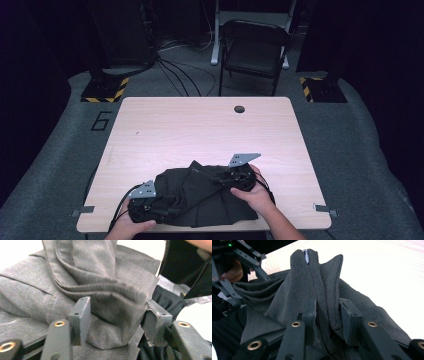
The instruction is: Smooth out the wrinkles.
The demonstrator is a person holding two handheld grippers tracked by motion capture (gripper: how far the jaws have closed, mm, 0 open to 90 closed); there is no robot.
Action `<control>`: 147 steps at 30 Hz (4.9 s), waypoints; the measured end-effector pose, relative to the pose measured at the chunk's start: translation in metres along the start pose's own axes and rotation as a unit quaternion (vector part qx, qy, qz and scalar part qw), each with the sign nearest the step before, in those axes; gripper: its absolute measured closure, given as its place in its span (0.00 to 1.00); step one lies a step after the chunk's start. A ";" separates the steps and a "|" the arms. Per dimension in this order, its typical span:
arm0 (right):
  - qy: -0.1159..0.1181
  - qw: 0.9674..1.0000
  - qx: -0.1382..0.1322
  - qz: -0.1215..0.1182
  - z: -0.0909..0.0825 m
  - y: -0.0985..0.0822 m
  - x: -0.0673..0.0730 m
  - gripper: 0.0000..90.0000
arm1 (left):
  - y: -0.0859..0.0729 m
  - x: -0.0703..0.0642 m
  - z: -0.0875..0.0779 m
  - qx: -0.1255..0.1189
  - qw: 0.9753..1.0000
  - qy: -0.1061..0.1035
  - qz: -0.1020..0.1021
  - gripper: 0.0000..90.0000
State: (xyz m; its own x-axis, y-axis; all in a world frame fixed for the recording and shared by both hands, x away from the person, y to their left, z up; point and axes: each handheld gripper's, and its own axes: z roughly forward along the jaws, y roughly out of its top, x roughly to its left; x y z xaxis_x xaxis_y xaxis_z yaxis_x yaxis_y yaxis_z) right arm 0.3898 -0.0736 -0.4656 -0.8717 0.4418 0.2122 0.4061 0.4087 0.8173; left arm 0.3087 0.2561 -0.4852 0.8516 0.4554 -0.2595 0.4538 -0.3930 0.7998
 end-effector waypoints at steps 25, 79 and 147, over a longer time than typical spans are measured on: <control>-0.007 1.000 -0.008 -0.014 -0.002 -0.004 0.003 0.72 | 0.042 0.025 0.019 -0.041 0.995 0.075 -0.053 0.25; -0.104 0.993 -0.045 -0.032 -0.042 -0.020 0.037 0.51 | 0.092 0.032 0.029 -0.049 0.999 0.012 0.020 0.91; -0.123 0.989 0.077 0.012 0.001 -0.034 -0.001 0.50 | 0.126 0.012 0.040 -0.026 0.993 -0.036 0.108 0.91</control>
State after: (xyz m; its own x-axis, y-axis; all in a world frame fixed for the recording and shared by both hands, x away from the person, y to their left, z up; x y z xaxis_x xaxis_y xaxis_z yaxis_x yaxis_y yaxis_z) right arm 0.3774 -0.0873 -0.4941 -0.7757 0.6261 0.0793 0.4798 0.5034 0.7186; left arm 0.3869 0.1797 -0.4090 0.9448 0.3064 -0.1161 0.2468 -0.4321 0.8674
